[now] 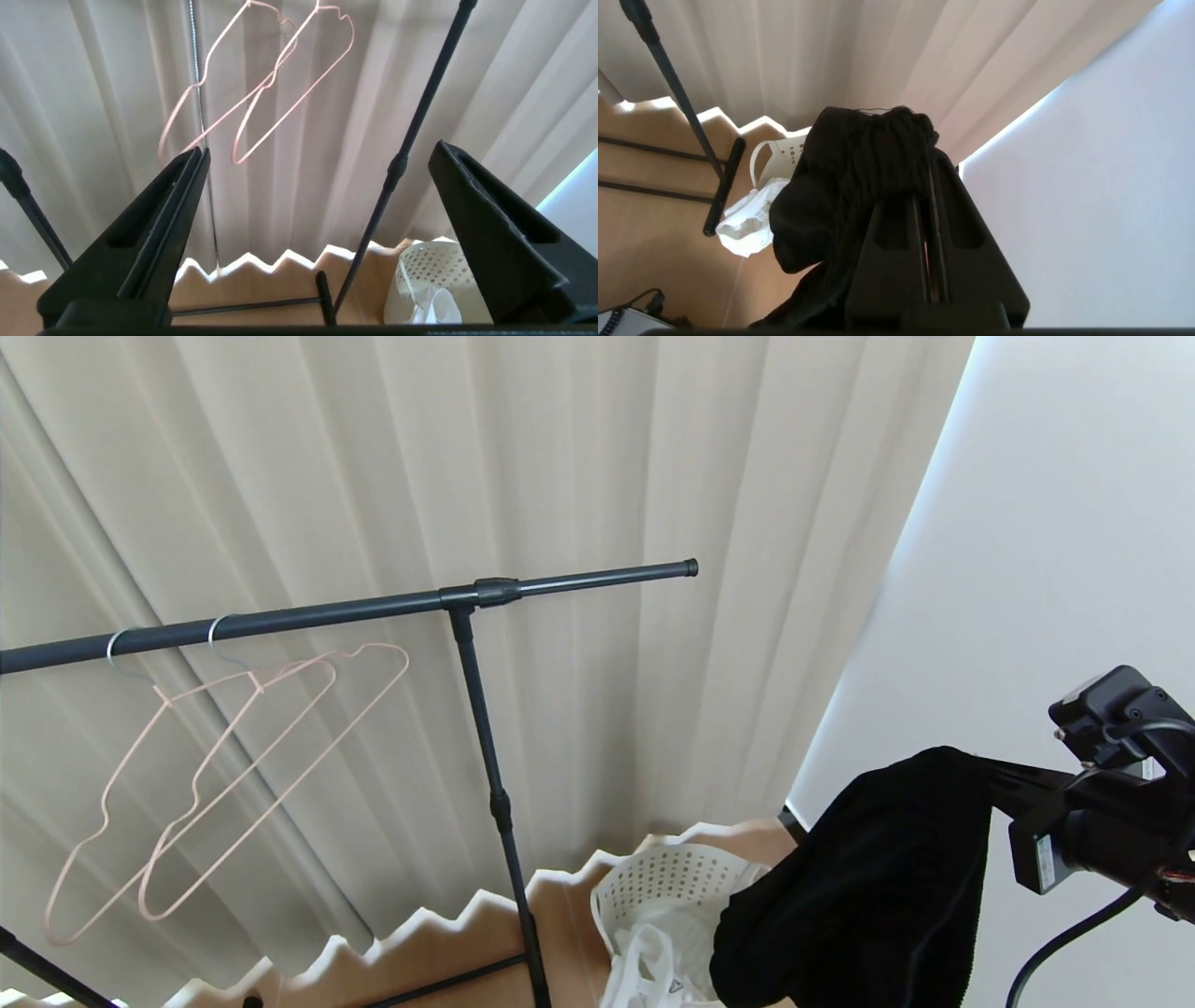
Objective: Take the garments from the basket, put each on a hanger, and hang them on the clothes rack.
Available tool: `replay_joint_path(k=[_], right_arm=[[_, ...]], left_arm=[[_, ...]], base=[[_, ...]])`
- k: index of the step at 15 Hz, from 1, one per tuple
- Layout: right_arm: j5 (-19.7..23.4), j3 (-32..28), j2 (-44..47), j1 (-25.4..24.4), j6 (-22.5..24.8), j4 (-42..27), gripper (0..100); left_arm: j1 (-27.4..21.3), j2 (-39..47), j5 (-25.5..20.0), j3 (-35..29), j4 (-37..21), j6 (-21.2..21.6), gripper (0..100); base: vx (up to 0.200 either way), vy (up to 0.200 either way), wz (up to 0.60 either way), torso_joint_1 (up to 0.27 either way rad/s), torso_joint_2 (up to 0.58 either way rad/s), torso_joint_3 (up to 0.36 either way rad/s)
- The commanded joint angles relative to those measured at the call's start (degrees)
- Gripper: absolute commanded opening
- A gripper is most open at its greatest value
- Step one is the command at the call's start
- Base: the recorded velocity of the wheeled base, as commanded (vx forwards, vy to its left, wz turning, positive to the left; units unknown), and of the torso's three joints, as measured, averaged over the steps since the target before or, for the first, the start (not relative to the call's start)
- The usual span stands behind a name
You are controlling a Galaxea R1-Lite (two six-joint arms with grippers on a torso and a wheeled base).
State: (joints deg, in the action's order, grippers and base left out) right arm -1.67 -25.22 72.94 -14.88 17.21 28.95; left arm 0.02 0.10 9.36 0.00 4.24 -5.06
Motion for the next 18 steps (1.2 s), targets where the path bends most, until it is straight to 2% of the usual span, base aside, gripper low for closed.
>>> replay_joint_path(k=[1, 4, 6, 11, 12, 18], right_arm=[[0.0, 0.0, 0.1, -0.1, 0.0, 0.1, 0], [0.0, -0.1, 0.1, -0.1, 0.0, 0.1, 0], [0.0, -0.1, 0.1, -0.1, 0.0, 0.1, 0], [0.0, -0.1, 0.1, -0.1, 0.0, 0.1, 0], [0.0, -0.1, 0.0, -0.1, 0.0, 0.1, 0], [0.0, 0.0, 0.1, -0.1, 0.0, 0.1, 0]], left_arm=[[0.1, 0.0, 0.0, 0.0, 0.1, 0.0, 100], [0.1, 0.0, 0.0, 0.0, 0.1, 0.0, 100], [0.1, 0.0, 0.0, 0.0, 0.1, 0.0, 100], [0.1, 0.0, -0.1, 0.0, 0.1, 0.0, 100], [0.1, 0.0, -0.1, 0.0, 0.1, 0.0, 100], [0.1, 0.0, -0.1, 0.0, 0.1, 0.0, 100]], base=[[0.000, 0.000, 0.60, -0.002, 0.00, -0.002], [0.000, 0.000, 0.60, 0.009, 0.00, 0.001], [0.000, 0.000, 0.00, 0.000, 0.00, 0.000], [-0.200, 0.000, 0.00, 0.007, 0.00, 0.000], [-0.200, 0.200, 0.00, -0.002, 0.00, 0.002], [0.000, 0.200, 0.00, -0.003, 0.00, 0.002]])
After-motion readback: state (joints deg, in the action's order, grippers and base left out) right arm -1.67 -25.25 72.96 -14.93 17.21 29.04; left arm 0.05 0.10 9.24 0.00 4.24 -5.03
